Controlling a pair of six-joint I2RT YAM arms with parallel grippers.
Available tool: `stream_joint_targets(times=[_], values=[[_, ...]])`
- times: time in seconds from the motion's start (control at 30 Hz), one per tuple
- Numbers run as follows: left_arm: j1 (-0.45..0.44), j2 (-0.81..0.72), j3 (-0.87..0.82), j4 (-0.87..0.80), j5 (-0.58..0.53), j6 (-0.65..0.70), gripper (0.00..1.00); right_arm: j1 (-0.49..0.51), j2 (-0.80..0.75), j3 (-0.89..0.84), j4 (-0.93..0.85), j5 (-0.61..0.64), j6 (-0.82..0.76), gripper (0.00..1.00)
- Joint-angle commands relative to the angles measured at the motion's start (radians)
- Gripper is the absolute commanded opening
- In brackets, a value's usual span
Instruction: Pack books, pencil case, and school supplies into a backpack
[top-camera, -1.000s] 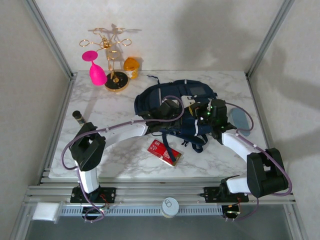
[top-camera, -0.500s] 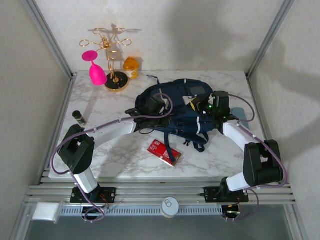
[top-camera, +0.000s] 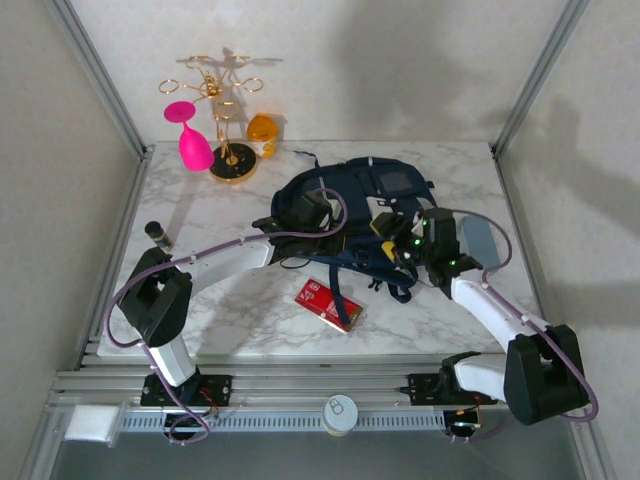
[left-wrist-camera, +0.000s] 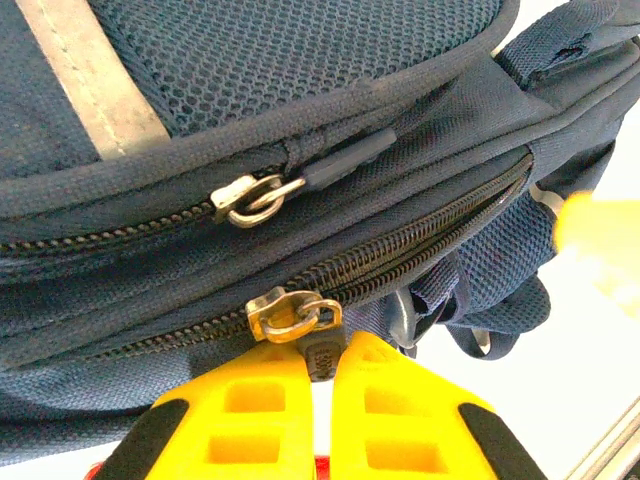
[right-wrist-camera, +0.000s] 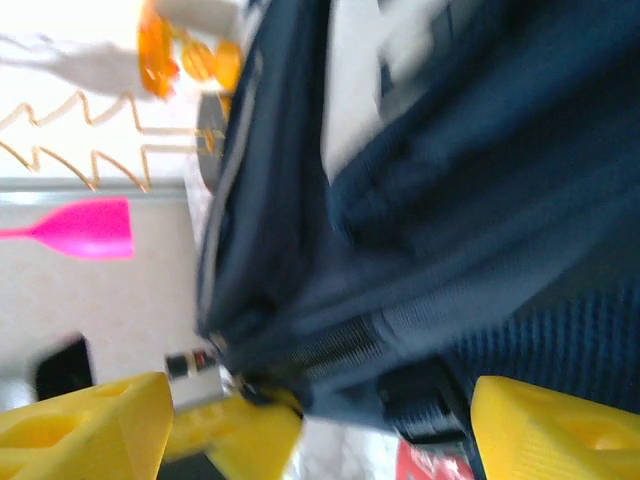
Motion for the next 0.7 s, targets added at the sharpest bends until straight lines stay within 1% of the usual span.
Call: stream_joint_targets(times=[0.0,0.03,0.1,0.17,0.23,0.37,0.43,0.47,0.57,0.6,0.67], values=[[-0.013,0.008,0.022,0.047,0.014,0.008,0.0,0.009,0.065,-0.046,0.118,-0.005,0.046,0.81],[-0.017,0.004,0.022,0.042,0.006,0.012,0.0,0.001,0.1,-0.033,0.146,-0.019,0.018,0.81],[-0.022,-0.007,0.021,0.025,-0.023,0.011,0.0,-0.016,0.155,0.026,0.115,-0.01,-0.068,0.82],[-0.027,-0.019,0.012,0.013,-0.031,0.012,0.0,-0.053,0.202,0.081,0.096,-0.002,-0.155,0.83],[-0.036,-0.026,0.005,0.004,-0.051,0.0,0.0,-0.103,0.24,0.118,0.108,-0.031,-0.212,0.84],[-0.072,-0.016,-0.006,0.028,-0.05,-0.042,0.0,-0.187,0.34,0.227,0.115,-0.106,-0.324,0.86],[-0.095,0.013,0.008,0.061,-0.026,-0.067,0.0,-0.208,0.401,0.311,0.078,-0.126,-0.386,0.86],[-0.106,0.034,0.023,0.075,-0.033,-0.088,0.0,-0.216,0.431,0.356,0.054,-0.14,-0.41,0.86],[-0.128,0.104,0.11,0.09,-0.056,-0.144,0.0,-0.223,0.468,0.447,0.004,-0.164,-0.434,0.87],[-0.13,0.121,0.134,0.082,-0.078,-0.151,0.0,-0.22,0.464,0.451,-0.01,-0.157,-0.426,0.87],[-0.13,0.148,0.18,0.06,-0.113,-0.148,0.0,-0.213,0.443,0.44,-0.086,-0.101,-0.413,0.87]])
